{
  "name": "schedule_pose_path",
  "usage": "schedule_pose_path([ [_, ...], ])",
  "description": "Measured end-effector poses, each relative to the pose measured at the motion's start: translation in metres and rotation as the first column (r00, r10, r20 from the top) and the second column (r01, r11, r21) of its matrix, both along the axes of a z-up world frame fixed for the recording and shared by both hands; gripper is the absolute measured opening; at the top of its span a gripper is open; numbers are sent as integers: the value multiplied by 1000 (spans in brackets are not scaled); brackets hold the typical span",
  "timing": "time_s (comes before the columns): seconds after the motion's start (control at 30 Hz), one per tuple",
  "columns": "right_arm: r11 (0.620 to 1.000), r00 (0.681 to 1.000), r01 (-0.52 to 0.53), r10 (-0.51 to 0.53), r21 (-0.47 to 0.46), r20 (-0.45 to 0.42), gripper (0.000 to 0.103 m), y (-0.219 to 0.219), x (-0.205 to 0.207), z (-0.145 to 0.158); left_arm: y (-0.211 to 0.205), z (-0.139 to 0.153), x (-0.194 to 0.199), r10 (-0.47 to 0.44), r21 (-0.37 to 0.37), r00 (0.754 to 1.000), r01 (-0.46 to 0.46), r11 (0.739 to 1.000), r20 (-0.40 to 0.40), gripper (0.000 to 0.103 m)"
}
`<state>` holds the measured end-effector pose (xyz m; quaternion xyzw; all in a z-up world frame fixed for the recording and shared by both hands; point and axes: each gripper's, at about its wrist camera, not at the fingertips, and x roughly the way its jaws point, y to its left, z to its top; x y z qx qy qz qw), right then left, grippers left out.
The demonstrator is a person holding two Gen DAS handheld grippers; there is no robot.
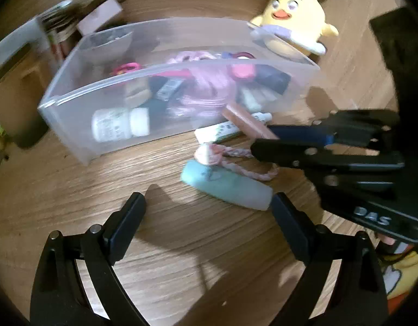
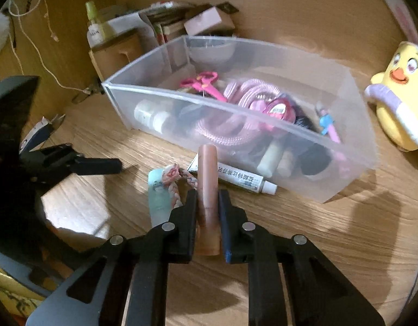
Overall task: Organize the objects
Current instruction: 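Grasp the peach lip gloss with the right tool while the left tool grasps the mint tube, then carry the lip gloss and mint green tube over the clear box and release both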
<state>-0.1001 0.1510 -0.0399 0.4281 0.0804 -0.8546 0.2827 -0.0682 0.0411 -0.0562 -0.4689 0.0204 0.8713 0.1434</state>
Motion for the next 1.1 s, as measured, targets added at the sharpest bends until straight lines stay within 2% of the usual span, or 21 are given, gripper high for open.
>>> schedule_pose_path([
  [0.17,999,999,31,-32,-35,-27,14,18,9,13,17,-4,-8,-50,-74,999,50,996,4,95],
  [0.27,996,998,56,-58,-66,-32,14,29,12,18,22,-5,-10,-70,-100,997,68,993,-23,95],
  [0.3,995,997,65,-68,-74,-33,14,33,13,19,23,-5,-10,-75,-105,997,71,992,-36,92],
  [0.37,994,996,76,-79,-80,-34,14,37,14,21,22,-3,-8,-92,-88,995,88,992,-46,75],
  [0.43,993,996,83,-86,-89,-32,14,42,15,21,21,-2,-4,-92,-91,994,86,992,-59,73],
  [0.5,992,996,86,-89,-95,-30,14,42,15,21,19,-1,1,-73,-127,994,62,990,-85,73],
  [0.7,991,996,77,-81,-106,-37,14,41,20,22,7,5,12,-18,-107,996,8,994,-93,73],
  [0.8,991,996,72,-77,-110,-47,14,41,24,24,-3,13,16,27,-69,994,-34,997,-106,73],
  [0.97,991,994,73,-81,-116,-70,14,41,24,32,-13,39,23,73,-22,980,-79,997,-188,73],
  [1.1,992,988,74,-87,-107,-127,14,39,23,44,-18,61,23,91,19,961,-89,996,-262,73],
])
